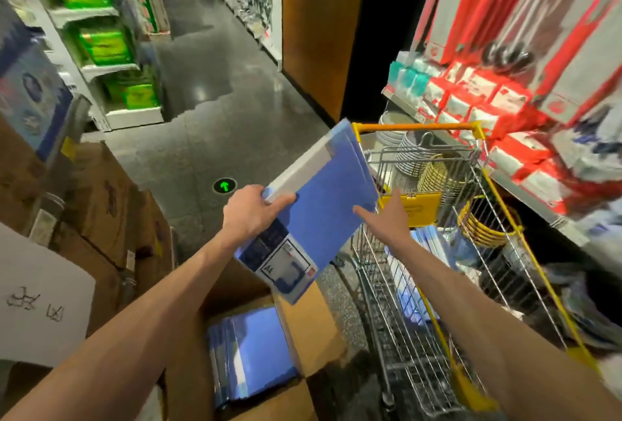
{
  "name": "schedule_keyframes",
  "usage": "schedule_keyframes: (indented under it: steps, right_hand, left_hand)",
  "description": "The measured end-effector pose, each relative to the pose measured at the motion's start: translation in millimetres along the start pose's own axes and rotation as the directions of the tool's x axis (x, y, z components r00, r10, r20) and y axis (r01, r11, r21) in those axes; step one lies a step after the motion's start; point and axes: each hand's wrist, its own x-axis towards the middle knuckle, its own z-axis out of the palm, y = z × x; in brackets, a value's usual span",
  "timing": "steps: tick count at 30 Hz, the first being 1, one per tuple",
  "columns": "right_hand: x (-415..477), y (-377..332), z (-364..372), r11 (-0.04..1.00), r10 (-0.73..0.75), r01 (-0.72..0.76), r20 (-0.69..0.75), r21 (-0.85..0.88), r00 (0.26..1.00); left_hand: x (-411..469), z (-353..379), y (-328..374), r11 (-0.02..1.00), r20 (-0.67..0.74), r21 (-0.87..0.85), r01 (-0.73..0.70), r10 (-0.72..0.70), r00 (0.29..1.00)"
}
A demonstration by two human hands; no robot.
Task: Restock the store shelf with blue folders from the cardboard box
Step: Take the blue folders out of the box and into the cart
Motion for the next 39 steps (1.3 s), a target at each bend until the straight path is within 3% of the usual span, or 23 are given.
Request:
schedule_keyframes:
  steps: [3,7,10,13,17,20,26,31,34,37,39]
  right_hand:
    - [-4.7,35.2,-34.2,0.957,0.177,-0.176,0.018,0.229,0.984]
    - [-23.4,78.7,-87.4,0.829,0.205,-0.245,0.135,0.502,0.969]
    - [-33.2,117.6,-131.6,0.683,0.153,-0.229,0.171,0.694,0.973]
    - [-39.8,158.3,-182.7,0.572,0.153,-0.154,0.079,0.806,0.985]
    - [-46.3,196.5,-233.6,0.559,0.122,-0.099,0.036,0.823,0.992]
    - [-43.5,217.1,-261.2,0.548,0.144,-0.086,0.007,0.832,0.99]
    - [-35.8,255.9,-299.2,0.541,0.159,-0.08,-0.009,0.837,0.987]
    - [-30.3,284.4,-317.0,0.646,0.178,-0.117,0.0,0.754,0.984]
    - [-22.5,294.4,-321.1,0.72,0.217,-0.139,-0.03,0.68,0.976]
    - [-3.6,302.7,-314.9,0.824,0.283,-0.198,-0.082,0.532,0.956]
    - [17.3,311.0,-308.7,0.869,0.313,-0.232,-0.122,0.437,0.942]
  left_hand:
    - [-8.5,23.8,41.2,0.989,-0.013,-0.14,0.048,-0.05,0.999]
    - [-31.3,66.1,102.5,0.959,-0.01,-0.261,0.114,-0.121,0.993]
    - [-57.6,106.4,149.1,0.911,0.05,-0.371,0.182,-0.176,0.983]
    - [-83.7,144.7,193.1,0.875,0.086,-0.424,0.232,-0.216,0.973]
    - [-99.2,180.6,228.0,0.792,0.249,-0.5,0.35,-0.256,0.934]
    - [-106.0,200.8,252.4,0.711,0.39,-0.57,0.411,-0.206,0.897]
    - [-104.3,236.2,297.1,0.757,0.541,-0.529,0.384,-0.048,0.84]
    - [-76.9,278.7,300.3,0.69,0.572,-0.569,0.447,-0.059,0.818]
    - [-28.1,345.7,267.4,0.724,0.584,-0.486,0.489,-0.147,0.799]
    - [-29.8,358.0,279.0,0.764,0.428,-0.455,0.458,-0.264,0.864]
    - [-33.4,357.7,293.0,0.765,0.381,-0.473,0.438,-0.27,0.884]
